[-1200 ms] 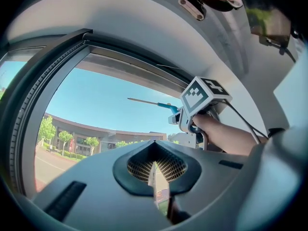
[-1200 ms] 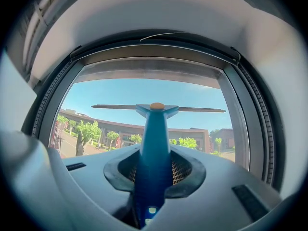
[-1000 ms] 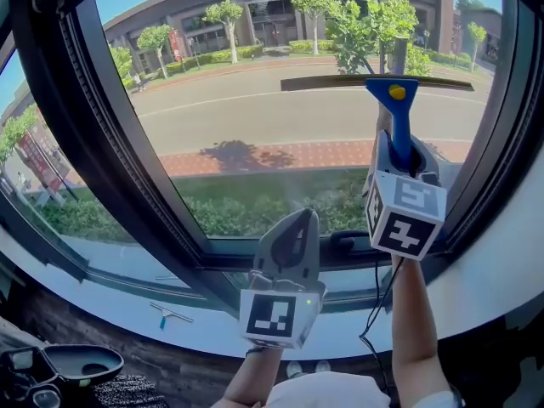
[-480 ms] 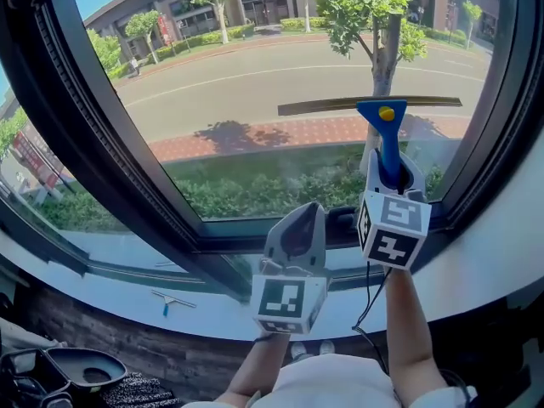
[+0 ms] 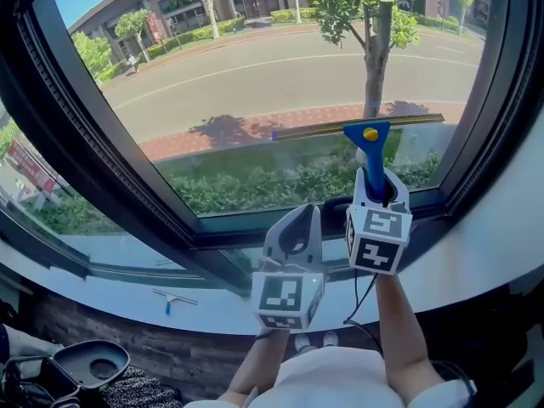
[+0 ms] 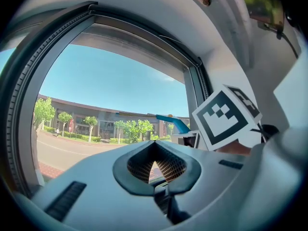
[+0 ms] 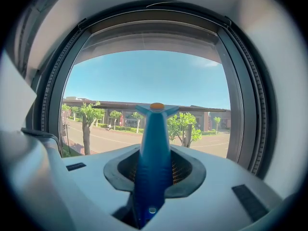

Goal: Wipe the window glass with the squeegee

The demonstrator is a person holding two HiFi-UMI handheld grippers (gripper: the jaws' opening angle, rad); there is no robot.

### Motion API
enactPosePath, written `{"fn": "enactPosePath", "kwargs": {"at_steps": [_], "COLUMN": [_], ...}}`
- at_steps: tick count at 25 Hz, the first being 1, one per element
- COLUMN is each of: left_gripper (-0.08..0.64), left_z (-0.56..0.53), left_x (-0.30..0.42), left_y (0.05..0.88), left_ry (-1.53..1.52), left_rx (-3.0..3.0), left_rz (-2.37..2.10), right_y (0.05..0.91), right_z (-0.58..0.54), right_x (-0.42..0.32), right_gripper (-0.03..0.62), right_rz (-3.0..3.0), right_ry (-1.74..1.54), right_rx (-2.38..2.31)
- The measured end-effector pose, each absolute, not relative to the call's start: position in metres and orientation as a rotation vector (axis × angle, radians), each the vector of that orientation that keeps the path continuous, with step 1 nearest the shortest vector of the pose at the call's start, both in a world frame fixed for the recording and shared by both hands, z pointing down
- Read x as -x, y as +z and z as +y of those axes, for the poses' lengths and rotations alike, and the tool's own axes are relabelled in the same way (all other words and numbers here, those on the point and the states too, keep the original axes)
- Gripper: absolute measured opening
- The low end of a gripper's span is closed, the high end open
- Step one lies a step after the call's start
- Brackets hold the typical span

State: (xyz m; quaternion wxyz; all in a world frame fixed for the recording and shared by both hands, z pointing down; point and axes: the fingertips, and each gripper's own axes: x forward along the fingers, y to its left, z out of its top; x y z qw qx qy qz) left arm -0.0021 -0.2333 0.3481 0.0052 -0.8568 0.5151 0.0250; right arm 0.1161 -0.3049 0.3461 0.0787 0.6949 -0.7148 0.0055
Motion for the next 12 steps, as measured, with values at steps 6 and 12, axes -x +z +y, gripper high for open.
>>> {"fn": "enactPosePath", "kwargs": {"at_steps": [6, 12], "left_gripper": [-0.006, -0.006], "left_z": [-0.233, -0.233], "left_x": [0.006, 0.006], "left_y": [0.353, 0.362], "left_ry": [0.047, 0.040], "left_rx": [2.692, 2.708], "left_rz": [1.635, 1.636], "right_y": [0.370, 0.397], "right_z": [-0.300, -0.297], "right_x": [-0.115, -0.114], "right_gripper": [0.110, 0.110], "right_rz": [-2.118, -2.102], "right_ry": [0.056, 0.113], "right_rx": [-2.060, -2.028]}}
